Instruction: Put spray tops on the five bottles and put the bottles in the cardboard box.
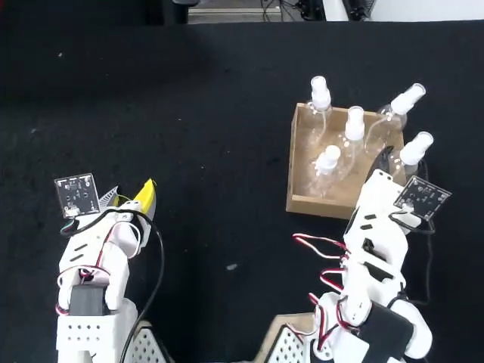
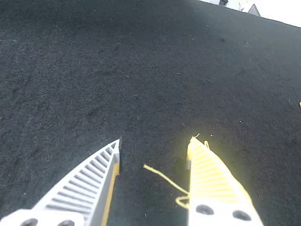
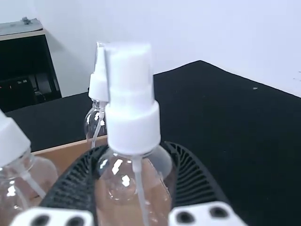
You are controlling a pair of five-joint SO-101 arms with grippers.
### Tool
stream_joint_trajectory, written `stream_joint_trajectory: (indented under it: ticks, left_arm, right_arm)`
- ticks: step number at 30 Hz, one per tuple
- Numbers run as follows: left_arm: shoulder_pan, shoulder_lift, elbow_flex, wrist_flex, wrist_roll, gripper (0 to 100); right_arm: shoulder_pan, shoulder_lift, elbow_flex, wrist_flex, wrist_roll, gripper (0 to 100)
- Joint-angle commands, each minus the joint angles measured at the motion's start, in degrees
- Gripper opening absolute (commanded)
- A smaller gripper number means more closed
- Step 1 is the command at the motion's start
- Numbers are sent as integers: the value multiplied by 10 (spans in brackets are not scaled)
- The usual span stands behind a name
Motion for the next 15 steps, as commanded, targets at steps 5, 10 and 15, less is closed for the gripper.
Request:
stream_joint_trajectory:
  ticks: [5,10,15]
  left_arm:
    - [1,-7,-5,-10,1,213]
    - [1,-7,-5,-11,1,213]
    - [1,-7,-5,-11,1,213]
  right_arm:
    - [-4,3,-30,3,2,12]
    - [-5,3,-35,3,2,12]
    - [-4,30,-59,27,2,12]
